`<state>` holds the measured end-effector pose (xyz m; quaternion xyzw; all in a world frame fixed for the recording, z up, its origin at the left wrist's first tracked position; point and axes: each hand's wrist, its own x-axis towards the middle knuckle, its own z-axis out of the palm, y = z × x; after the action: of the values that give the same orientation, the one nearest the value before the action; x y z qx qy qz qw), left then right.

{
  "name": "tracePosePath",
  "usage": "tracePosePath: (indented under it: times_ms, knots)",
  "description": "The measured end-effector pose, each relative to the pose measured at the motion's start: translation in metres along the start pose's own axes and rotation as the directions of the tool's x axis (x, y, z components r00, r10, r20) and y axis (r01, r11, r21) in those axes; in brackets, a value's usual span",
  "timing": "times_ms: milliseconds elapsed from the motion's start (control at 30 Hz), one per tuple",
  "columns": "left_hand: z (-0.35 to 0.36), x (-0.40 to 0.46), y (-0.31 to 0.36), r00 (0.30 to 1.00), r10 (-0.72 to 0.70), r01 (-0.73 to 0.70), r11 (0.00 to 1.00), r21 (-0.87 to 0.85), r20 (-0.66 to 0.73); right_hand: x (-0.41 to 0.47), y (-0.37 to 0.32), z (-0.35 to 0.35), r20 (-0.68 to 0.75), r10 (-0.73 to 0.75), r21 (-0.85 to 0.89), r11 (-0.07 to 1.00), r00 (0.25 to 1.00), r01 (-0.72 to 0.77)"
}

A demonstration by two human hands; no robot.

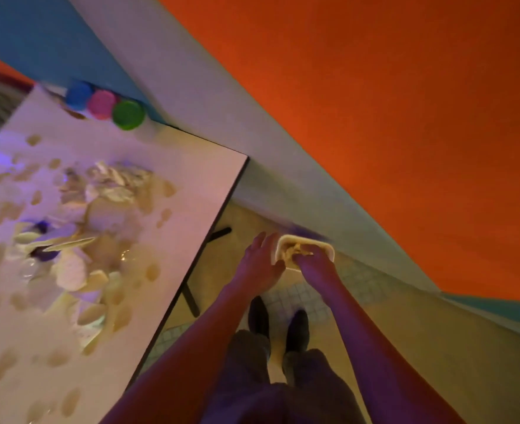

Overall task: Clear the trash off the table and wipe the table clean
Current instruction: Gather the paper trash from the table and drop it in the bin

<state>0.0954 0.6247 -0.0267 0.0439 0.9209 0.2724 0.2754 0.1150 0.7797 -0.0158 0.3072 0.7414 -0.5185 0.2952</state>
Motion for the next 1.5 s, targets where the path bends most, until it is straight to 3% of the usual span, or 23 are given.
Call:
tracePosePath:
  times_ms: [333, 767, 1033, 1300, 1500]
  knots:
    - [-0.077, -0.058, -0.020, 0.956, -0.125, 0.085, 0.984, -0.158, -0.265, -0.035, -0.082, 0.020, 0.061, -0.291, -0.143, 0.944, 0.955, 0.297]
    - [-0.176, -0.076, -0.138, 0.786, -0.354, 0.209, 0.924, -0.321, -0.507, -0.023, -0.200, 0.133, 0.285, -0.439, -0.290, 0.808, 0.852, 0.513]
    - [-0.251, -0.033, -0.224, 0.718, -0.476, 0.300, 0.870, -0.391, -0.508, 0.011, -0.271, 0.220, 0.309, -0.459, -0.401, 0.732, 0.833, 0.552]
    - [-0.298, 0.007, -0.274, 0.753, -0.486, 0.370, 0.870, -0.326, -0.443, 0.039, -0.314, 0.268, 0.279, -0.512, -0.454, 0.675, 0.813, 0.581]
    - [-0.313, 0.035, -0.289, 0.732, -0.528, 0.432, 0.848, -0.307, -0.431, 0.062, -0.334, 0.300, 0.294, -0.521, -0.525, 0.612, 0.801, 0.591]
